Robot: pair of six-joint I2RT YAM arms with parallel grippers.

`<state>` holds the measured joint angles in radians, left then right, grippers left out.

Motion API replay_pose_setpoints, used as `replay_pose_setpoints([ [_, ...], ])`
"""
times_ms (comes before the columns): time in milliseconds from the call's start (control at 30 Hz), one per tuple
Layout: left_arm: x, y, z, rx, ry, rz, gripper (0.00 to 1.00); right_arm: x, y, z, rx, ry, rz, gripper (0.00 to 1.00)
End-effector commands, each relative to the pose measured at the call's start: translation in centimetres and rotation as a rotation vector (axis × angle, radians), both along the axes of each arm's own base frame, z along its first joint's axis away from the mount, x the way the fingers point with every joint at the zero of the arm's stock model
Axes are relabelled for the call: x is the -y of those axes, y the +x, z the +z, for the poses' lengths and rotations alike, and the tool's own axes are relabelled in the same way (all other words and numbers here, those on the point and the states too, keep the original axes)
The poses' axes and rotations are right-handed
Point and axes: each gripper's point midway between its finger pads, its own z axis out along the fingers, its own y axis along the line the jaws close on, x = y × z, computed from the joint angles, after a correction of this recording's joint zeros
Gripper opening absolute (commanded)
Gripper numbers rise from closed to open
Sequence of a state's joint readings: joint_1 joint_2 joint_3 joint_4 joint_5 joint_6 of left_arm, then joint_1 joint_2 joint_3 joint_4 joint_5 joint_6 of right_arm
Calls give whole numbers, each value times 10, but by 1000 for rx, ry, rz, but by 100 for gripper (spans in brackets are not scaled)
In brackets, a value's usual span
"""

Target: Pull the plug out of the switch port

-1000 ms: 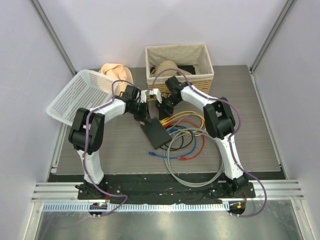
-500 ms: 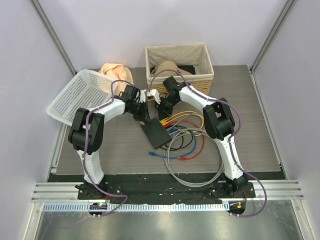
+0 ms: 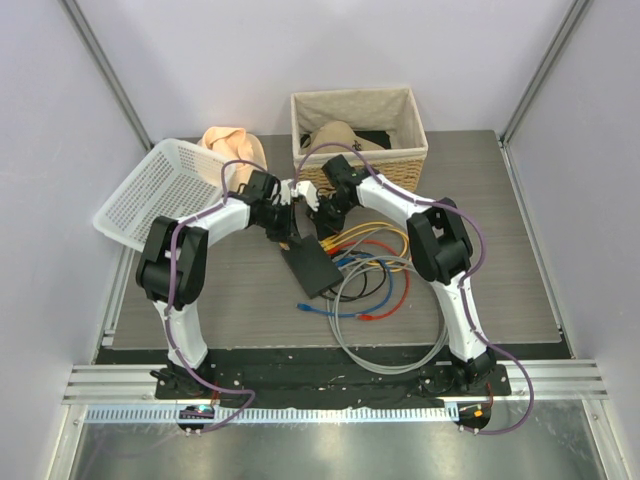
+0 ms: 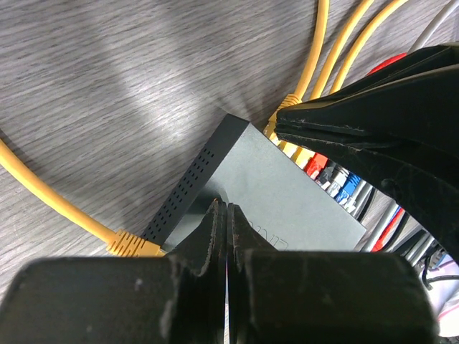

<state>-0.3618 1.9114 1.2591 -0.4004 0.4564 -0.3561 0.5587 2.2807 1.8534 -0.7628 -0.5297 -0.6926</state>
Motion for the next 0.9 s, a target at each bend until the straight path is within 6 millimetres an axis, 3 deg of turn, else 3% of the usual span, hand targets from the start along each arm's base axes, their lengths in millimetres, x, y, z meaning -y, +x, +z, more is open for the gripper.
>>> replay_pose_setpoints([
  [0,-29,-36,-49,-93,191,-50,0,67,-9,-65,-36,-315,-73,4],
  [267,-31,-39,-49,-91,197,-54,0,81,-5,-67,-21,-338,-111,3],
  [567,-31,-39,-50,-92,195,-53,0,109,13,-69,27,-412,-190,1],
  [867,-30,-42,-52,-115,194,-54,0,130,22,-56,27,-395,-263,1],
])
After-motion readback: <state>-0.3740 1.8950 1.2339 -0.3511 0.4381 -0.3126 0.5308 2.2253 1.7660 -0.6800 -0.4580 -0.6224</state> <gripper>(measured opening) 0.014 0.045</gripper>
